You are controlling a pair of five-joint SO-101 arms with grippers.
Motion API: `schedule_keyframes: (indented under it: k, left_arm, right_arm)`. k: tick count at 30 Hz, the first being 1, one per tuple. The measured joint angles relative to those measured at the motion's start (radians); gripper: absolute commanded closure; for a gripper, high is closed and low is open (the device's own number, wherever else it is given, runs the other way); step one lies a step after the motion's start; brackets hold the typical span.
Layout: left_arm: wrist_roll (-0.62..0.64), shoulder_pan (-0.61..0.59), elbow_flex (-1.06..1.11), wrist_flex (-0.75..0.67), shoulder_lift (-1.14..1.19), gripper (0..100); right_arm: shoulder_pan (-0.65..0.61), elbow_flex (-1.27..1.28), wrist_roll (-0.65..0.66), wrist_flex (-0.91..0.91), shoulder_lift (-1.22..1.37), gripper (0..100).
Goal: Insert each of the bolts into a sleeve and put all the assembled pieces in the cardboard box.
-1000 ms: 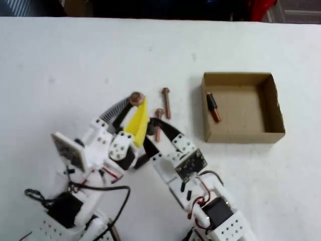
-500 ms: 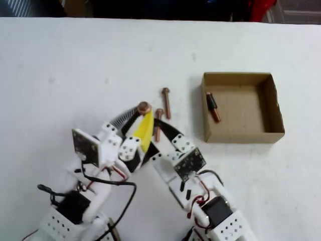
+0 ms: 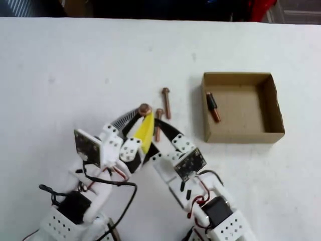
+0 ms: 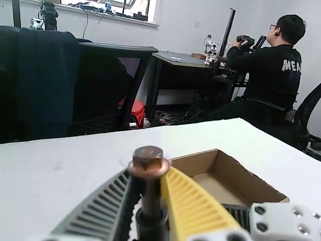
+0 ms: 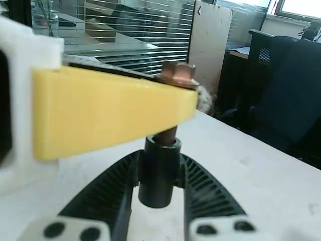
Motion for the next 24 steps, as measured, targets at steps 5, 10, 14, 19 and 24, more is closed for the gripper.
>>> schedule_keyframes:
  k: [5, 10, 14, 19, 24]
  left_arm:
    - [0.000, 0.003, 0.035, 0.000, 0.000, 98]
    - [0.000, 0.003, 0.049, -0.002, 0.000, 98]
    - [0.000, 0.003, 0.049, -0.002, 0.000, 97]
    - [0.000, 0.003, 0.054, -0.002, 0.000, 82]
    - [0.000, -0.009, 0.055, -0.002, 0.002, 73]
  right_arm:
    - [0.028, 0.000, 0.000, 0.000, 0.000, 98.1]
    - [0.040, 0.000, 0.000, 0.000, 0.000, 98.1]
    - [0.040, 0.000, 0.000, 0.000, 0.000, 98.1]
    - [0.041, 0.000, 0.000, 0.000, 0.000, 98.1]
    - [0.066, 0.000, 0.000, 0.000, 0.000, 98.1]
